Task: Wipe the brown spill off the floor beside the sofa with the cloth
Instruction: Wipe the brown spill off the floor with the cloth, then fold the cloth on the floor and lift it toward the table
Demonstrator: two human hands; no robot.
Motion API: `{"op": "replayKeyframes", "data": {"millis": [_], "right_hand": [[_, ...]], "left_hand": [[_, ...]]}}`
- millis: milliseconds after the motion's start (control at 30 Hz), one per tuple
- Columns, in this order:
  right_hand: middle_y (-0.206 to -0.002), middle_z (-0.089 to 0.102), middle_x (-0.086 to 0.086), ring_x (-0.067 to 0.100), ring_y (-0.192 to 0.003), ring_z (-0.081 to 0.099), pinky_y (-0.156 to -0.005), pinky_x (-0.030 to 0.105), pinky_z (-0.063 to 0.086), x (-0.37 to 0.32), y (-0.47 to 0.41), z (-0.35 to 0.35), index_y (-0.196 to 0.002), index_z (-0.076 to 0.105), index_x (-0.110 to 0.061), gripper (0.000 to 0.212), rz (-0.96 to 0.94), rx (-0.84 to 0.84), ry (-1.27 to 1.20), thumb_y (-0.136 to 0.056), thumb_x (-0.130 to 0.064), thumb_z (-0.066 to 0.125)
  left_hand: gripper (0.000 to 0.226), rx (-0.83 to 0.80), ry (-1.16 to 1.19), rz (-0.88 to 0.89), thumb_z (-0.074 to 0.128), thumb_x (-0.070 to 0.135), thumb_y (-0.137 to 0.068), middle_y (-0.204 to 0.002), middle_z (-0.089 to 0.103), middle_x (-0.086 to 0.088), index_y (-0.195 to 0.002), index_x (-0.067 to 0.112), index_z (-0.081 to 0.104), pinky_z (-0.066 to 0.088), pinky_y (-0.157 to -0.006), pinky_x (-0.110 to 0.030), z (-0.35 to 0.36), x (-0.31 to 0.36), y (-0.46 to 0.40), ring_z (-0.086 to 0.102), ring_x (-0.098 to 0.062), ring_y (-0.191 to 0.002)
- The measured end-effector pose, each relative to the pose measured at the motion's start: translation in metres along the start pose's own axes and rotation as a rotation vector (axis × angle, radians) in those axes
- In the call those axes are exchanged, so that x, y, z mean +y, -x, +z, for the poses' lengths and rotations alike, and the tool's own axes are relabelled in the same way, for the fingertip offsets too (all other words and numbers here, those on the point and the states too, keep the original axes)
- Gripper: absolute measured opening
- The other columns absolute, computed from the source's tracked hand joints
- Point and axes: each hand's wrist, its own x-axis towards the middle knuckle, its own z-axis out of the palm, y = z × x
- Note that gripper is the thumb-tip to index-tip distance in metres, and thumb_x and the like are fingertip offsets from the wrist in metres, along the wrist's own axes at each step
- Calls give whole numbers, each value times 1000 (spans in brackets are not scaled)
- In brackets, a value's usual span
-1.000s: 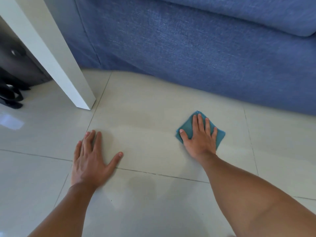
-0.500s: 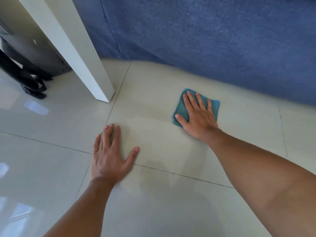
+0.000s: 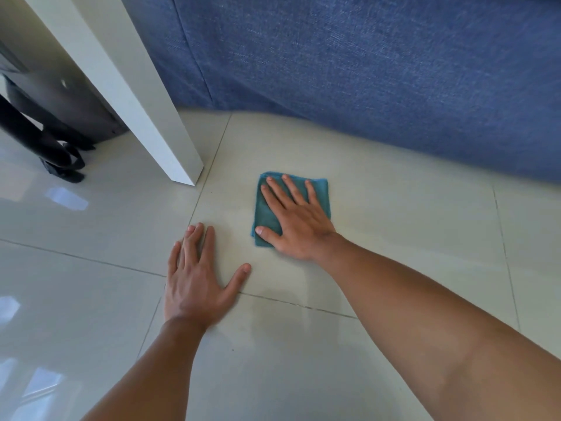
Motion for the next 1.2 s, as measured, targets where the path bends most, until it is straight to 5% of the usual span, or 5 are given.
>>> {"op": "replayKeyframes", "data": {"millis": [400, 600, 867, 1067, 1200], "right_hand": [[-172, 11, -14, 6, -158, -5, -126, 41, -13, -17, 66, 8, -164, 21, -25, 76, -125, -47, -266, -96, -58, 36], [-151, 54, -6, 9, -142, 40, -121, 31, 30, -12, 56, -18, -145, 57, -17, 46, 127, 176, -520, -100, -16, 53], [-137, 54, 3, 25, -126, 44, -109, 36, 37, 3, 52, -37, -139, 57, -13, 45, 297, 94, -214, -94, -15, 52], [-126, 53, 5, 22, -127, 41, -105, 32, 42, 8, 53, -34, -141, 59, -16, 45, 346, 66, -383, -96, -12, 53], [-109, 52, -1, 17, -115, 45, -94, 30, 44, 16, 55, -36, -114, 69, -17, 25, 381, 57, -434, -92, -13, 58]], "left_hand": [[101, 6, 57, -9, 21, 81, -85, -165, 19, -10, -157, 10, 26, 3, -125, -40, 3, -5, 0, 5, -18, -155], [90, 44, 107, -39, 34, 74, -89, -162, 26, -7, -153, 11, 33, 8, -125, -39, -1, -1, -1, 14, -20, -153], [56, 122, 241, -103, 59, 40, -92, -146, 40, -6, -139, 12, 51, 26, -115, -46, -3, 49, -20, 32, -26, -141], [52, 24, 308, -39, 46, 22, -96, -152, 42, 1, -148, 18, 41, 25, -111, -46, -12, 70, -42, 28, -20, -143], [61, -117, 204, 25, 51, 25, -96, -150, 46, -2, -154, 20, 32, 26, -110, -46, -16, 79, -56, 31, -23, -141]]}}
